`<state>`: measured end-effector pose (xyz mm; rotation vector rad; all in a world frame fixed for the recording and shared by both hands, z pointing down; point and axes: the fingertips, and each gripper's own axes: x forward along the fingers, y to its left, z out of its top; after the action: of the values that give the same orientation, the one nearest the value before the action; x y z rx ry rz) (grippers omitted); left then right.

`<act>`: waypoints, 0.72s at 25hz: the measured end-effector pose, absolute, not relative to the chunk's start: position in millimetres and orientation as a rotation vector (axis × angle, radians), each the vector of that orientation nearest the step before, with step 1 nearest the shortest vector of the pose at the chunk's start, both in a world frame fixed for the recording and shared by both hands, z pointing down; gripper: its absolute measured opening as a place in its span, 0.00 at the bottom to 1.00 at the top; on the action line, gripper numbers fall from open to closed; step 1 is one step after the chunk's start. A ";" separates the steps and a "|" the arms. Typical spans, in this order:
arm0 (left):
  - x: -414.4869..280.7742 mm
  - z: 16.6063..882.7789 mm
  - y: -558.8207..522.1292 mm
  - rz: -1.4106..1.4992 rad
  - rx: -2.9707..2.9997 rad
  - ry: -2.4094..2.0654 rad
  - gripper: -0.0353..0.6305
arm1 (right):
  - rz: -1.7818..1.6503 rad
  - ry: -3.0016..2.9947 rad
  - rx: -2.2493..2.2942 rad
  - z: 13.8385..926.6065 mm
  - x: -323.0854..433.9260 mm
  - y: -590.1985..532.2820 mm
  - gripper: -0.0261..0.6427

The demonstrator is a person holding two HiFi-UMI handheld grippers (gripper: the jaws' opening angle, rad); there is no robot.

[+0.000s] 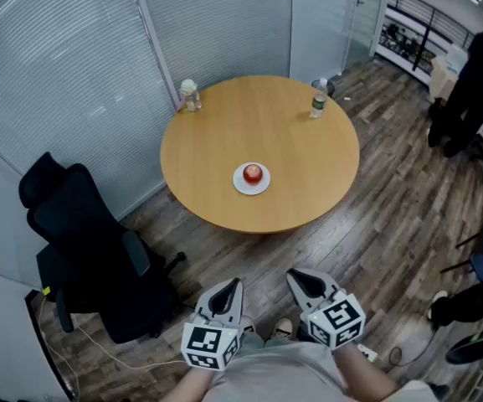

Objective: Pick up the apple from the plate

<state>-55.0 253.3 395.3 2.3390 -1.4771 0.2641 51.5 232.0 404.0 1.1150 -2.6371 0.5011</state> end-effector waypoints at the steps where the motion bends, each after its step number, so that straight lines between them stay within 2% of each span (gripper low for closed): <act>1: -54.7 395.3 251.4 0.263 2.339 -1.472 0.06 | 0.499 -2.633 1.122 404.6 52.0 230.2 0.09; 18: -92.3 400.7 247.2 0.265 2.407 -1.391 0.06 | 0.535 -2.595 1.270 402.5 24.8 214.3 0.09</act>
<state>-92.3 247.2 400.7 2.4075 -1.3912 0.2652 24.8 214.3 402.5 1.2701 -2.5948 0.5352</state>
